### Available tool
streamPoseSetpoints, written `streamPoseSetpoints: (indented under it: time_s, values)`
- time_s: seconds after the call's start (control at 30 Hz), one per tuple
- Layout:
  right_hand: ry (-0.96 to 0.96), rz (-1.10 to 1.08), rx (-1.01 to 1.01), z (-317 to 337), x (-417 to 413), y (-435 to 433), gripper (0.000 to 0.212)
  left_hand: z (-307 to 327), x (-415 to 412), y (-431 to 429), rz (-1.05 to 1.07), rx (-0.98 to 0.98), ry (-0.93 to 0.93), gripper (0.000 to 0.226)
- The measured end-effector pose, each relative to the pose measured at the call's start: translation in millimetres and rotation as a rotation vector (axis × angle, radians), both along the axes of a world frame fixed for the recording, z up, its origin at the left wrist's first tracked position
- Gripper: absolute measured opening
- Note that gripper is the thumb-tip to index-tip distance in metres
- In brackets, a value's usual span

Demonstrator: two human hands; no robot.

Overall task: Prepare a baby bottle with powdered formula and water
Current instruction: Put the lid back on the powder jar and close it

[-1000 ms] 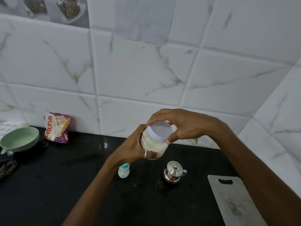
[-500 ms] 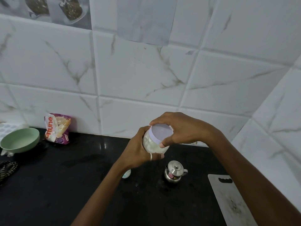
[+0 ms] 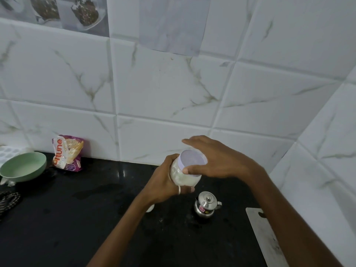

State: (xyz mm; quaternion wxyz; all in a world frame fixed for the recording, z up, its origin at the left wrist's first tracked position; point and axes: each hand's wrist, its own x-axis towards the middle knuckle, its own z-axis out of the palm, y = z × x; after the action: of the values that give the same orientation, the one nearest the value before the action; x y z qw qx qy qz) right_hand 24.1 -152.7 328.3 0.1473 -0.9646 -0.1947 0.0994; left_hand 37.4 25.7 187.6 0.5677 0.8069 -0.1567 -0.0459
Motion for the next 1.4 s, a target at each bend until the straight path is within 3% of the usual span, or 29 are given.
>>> streamPoseSetpoints:
  time_s: [0.13, 0.27, 0.4, 0.47, 0.57, 0.67, 0.83, 0.93, 1.03, 1.13, 1.2, 1.3, 1.4]
  values:
    - [0.05, 0.219, -0.048, 15, 6, -3, 0.09, 19, 3, 12, -0.097, -0.024, -0.031, 0.089]
    - [0.015, 0.233, -0.084, 14, 9, -1, 0.079, 28, 5, 13, -0.127, -0.032, -0.037, 0.092]
    - [-0.06, 0.069, 0.033, 5, 4, 3, 0.065, 15, 5, 7, -0.041, -0.048, -0.03, 0.089]
    - [-0.113, -0.067, -0.047, -4, 1, 9, 0.064, 7, 1, -1, 0.04, -0.062, -0.05, 0.079]
    - [-0.234, -0.238, -0.197, -18, -3, 21, 0.071, 11, -16, -12, 0.136, -0.114, -0.137, 0.084]
    - [-0.266, -0.276, -0.245, -26, -3, 23, 0.083, 5, -19, -12, 0.115, -0.127, -0.093, 0.084]
    - [-0.046, 0.014, 0.123, -8, -6, 1, 0.076, 17, -9, 14, -0.069, -0.122, -0.007, 0.071]
    - [0.04, 0.203, 0.178, -2, 1, -6, 0.08, 33, -1, 28, -0.202, -0.13, 0.008, 0.082]
    - [0.036, 0.23, 0.27, 2, 7, -10, 0.073, 42, 7, 31, -0.295, -0.122, 0.005, 0.085]
    - [-0.068, 0.117, 0.36, 1, 6, -8, 0.065, 41, 10, 25, -0.211, -0.17, 0.026, 0.083]
    - [-0.179, -0.05, 0.356, -4, 3, 1, 0.072, 38, 6, 14, -0.086, -0.214, -0.029, 0.081]
    - [-0.352, -0.305, 0.213, -15, -7, 24, 0.078, 35, -5, -9, 0.159, -0.265, -0.135, 0.075]
    - [-0.421, -0.359, 0.108, -24, -11, 36, 0.082, 29, -6, -15, 0.209, -0.24, -0.172, 0.071]
